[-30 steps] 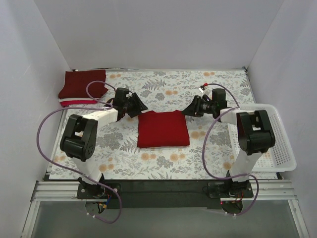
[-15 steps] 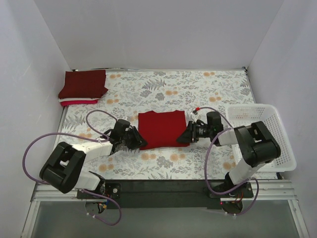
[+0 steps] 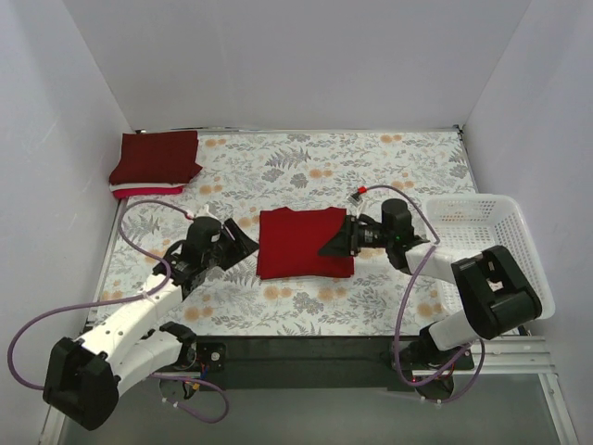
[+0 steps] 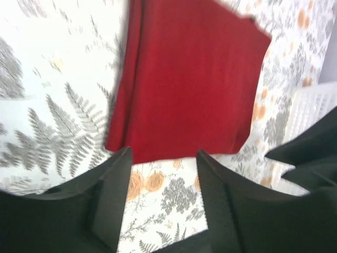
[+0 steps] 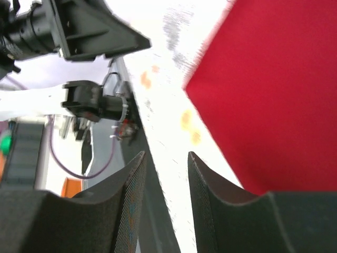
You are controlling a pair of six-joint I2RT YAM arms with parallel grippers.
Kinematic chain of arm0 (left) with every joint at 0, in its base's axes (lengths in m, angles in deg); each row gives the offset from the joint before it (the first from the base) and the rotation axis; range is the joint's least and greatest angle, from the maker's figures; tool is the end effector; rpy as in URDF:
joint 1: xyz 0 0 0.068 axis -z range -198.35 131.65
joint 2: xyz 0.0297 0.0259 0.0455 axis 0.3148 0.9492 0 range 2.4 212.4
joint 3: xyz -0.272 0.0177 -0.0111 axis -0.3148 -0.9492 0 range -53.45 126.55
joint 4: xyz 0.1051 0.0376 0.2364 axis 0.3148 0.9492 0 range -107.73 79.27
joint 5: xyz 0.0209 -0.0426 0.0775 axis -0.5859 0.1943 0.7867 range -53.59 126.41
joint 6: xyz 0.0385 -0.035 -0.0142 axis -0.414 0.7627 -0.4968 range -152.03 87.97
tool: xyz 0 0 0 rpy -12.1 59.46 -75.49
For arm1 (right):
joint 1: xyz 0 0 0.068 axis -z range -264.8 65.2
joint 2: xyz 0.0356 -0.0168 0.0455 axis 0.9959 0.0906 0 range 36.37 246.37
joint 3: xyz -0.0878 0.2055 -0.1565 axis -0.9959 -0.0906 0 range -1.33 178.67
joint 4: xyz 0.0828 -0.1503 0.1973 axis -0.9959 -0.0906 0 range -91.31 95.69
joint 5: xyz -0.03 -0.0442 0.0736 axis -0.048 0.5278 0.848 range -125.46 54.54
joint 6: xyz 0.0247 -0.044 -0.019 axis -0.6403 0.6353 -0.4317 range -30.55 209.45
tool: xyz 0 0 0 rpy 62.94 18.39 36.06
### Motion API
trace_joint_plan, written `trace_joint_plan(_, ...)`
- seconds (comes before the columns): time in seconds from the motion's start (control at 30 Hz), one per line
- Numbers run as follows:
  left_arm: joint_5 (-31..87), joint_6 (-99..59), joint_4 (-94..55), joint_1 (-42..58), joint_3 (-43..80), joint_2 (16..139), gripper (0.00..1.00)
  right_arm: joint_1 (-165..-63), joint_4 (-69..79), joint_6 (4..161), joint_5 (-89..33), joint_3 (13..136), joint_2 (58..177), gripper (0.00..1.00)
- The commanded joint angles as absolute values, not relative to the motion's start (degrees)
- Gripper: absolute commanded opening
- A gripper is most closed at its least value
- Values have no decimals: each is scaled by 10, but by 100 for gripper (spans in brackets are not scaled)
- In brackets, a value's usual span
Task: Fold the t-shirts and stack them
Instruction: Fold the tshirt, then neatly place the folded tshirt to the corner
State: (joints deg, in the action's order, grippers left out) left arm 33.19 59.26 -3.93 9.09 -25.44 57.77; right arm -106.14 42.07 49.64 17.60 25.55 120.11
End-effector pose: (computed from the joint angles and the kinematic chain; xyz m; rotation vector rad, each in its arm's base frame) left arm 0.1744 -0.0927 0.1992 -1.3260 2.1900 -1.0370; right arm 0.2363 0.1229 0.1702 -0.3624 2.0840 1.5645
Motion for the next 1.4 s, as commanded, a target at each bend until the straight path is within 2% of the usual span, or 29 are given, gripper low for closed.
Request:
trace_joint_plan(0.0,428,534,91,71,-159,553,53,-1127,441,454,151,334,1213,45)
trace_joint_plan(0.1,491,477,131,55,-104,555,65,-1171,473,436,132,363,1291,46)
trace_joint_plan(0.2,532,441,134,49,-87,544,73,-1194,555,403,127,366,1379,46)
trace_joint_plan(0.33,556,408,112,49,-107,518,75,-1196,632,387,120,345,1469,45)
trace_joint_plan(0.47,560,406,94,48,-137,501,76,-1196,624,396,116,342,1475,45)
trace_joint_plan(0.57,562,409,94,43,-141,507,81,-1204,555,438,100,365,1419,45)
trace_joint_plan(0.63,557,414,96,33,-139,512,84,-1227,408,493,67,398,1363,47)
trace_joint_plan(0.67,550,415,94,27,-140,518,85,-1240,350,569,10,444,1347,48)
trace_joint_plan(0.7,543,419,95,11,-140,521,85,-1255,215,605,-28,477,1327,49)
trace_joint_plan(0.8,501,423,98,-37,-138,546,87,-1339,42,712,-191,583,1328,53)
trace_joint_plan(0.97,417,436,96,-121,-139,582,88,-1429,-96,785,-411,706,1398,62)
trace_joint_plan(1.07,384,444,94,-154,-139,600,88,-1491,-169,827,-504,788,1455,66)
trace_joint_plan(1.37,374,444,93,-172,-142,600,88,-1558,-219,863,-597,863,1532,67)
